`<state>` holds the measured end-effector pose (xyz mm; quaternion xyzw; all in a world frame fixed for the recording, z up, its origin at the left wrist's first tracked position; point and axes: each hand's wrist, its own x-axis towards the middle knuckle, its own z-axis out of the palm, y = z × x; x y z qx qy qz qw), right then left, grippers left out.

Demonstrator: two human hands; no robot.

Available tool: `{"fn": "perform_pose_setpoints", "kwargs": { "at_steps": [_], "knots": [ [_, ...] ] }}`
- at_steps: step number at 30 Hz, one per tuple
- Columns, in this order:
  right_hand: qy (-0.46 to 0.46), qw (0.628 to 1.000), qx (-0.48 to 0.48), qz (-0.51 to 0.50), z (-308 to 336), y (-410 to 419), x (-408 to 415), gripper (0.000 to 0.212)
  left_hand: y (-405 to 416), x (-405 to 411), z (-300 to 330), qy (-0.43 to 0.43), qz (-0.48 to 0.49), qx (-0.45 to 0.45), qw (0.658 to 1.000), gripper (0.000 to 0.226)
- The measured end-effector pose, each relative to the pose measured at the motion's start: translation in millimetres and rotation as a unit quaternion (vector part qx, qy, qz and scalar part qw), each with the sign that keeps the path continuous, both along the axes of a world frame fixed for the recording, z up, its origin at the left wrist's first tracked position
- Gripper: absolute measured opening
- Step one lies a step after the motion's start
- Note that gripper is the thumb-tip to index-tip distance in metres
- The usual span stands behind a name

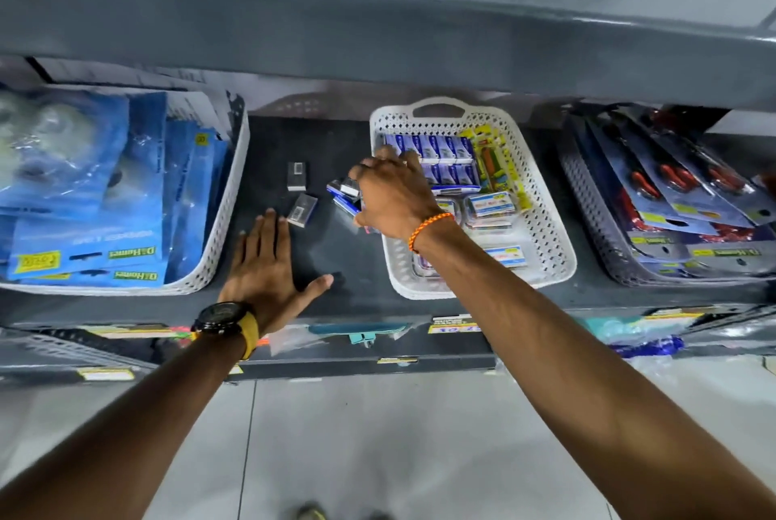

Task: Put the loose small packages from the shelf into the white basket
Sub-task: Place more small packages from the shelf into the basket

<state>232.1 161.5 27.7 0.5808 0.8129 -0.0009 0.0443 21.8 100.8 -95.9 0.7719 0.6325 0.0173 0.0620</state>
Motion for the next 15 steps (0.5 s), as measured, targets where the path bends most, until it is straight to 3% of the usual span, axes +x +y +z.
{"fn": "perform_pose_setpoints", "kwargs": {
  "at_steps": [4,9,15],
  "knots": [
    [-0.093,0.995,-0.043,-0.019,-4.3,9.2,-14.9,0.057,0.4,-0.4,-1.6,0.002,0.002,0.003,1.000,0.122],
    [-0.106,0.993,-0.051,-0.026,-2.1,15.2,-20.6,0.042,0.8,0.3,0.7,0.002,0.004,-0.001,1.000,0.123],
    [-0.012,1.000,0.010,-0.025,-6.5,9.2,-19.2,0.070,0.6,-0.3,-0.1,0.000,0.006,0.000,1.000,0.123]
  ]
}}
